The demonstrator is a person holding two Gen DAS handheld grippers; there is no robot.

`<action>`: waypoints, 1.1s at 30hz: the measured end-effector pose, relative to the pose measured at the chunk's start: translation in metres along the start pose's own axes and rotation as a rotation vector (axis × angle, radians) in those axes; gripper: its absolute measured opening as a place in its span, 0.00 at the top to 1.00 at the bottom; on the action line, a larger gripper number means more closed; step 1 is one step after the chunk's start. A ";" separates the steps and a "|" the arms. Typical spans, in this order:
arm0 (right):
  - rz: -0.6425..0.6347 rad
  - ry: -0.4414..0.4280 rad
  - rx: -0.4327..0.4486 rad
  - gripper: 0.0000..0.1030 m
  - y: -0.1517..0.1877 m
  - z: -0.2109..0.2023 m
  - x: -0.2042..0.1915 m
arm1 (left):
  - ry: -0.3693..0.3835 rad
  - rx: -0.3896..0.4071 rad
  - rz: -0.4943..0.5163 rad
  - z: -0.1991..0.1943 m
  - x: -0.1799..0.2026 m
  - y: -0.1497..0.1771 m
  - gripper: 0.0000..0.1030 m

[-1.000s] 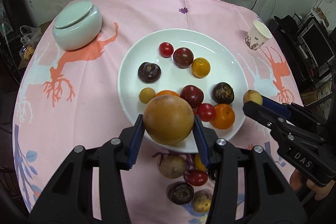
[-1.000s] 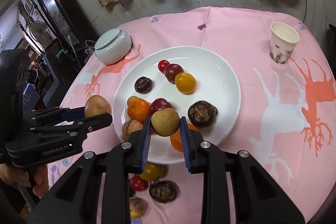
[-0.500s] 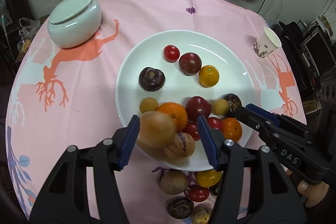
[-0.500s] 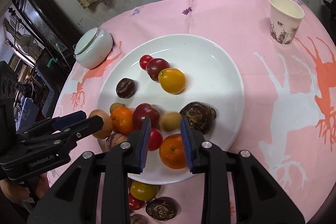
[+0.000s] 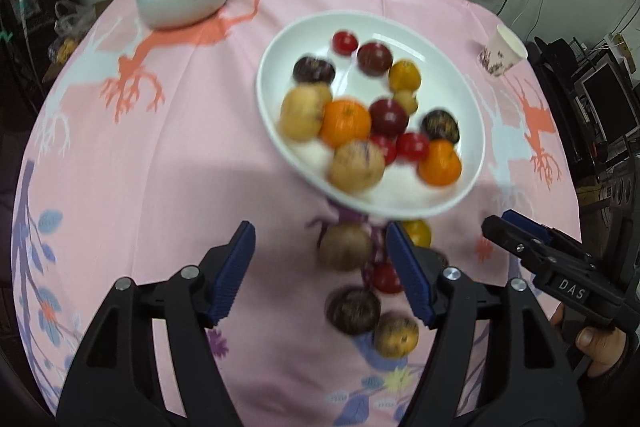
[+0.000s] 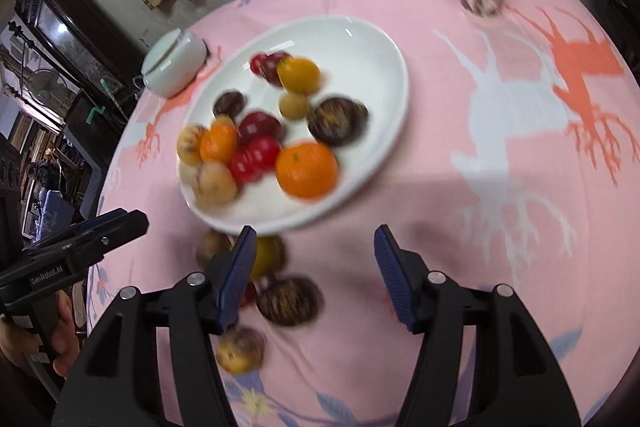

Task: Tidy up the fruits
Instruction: 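Carry both fruits over the plate, open both tools and withdraw, then grasp a dark mangosteen with the left tool while the right tool grasps a yellow-brown fruit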

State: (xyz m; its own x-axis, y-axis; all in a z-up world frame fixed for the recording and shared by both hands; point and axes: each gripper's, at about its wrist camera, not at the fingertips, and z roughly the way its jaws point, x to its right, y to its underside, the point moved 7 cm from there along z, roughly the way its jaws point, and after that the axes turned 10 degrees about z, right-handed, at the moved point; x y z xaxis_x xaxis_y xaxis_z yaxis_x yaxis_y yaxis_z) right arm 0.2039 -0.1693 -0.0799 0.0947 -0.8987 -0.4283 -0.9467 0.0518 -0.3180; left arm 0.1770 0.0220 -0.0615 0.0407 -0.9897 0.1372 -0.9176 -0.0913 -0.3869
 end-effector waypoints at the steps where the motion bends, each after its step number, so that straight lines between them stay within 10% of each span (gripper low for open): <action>1: 0.007 0.005 -0.012 0.40 0.008 -0.001 0.004 | 0.001 -0.014 -0.006 0.001 0.000 0.010 0.32; 20: -0.214 0.012 -0.108 0.39 0.104 -0.002 -0.033 | -0.034 -0.083 -0.062 -0.015 -0.013 0.087 0.27; 33: -0.289 0.023 -0.132 0.39 0.111 0.021 -0.063 | -0.037 -0.088 -0.078 -0.020 -0.021 0.103 0.26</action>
State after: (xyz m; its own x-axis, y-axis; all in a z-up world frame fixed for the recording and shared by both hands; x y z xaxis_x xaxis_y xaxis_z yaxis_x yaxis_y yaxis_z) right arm 0.0996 -0.0976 -0.1059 0.3601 -0.8777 -0.3162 -0.9134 -0.2627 -0.3109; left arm 0.0737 0.0359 -0.0862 0.1265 -0.9835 0.1294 -0.9422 -0.1599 -0.2944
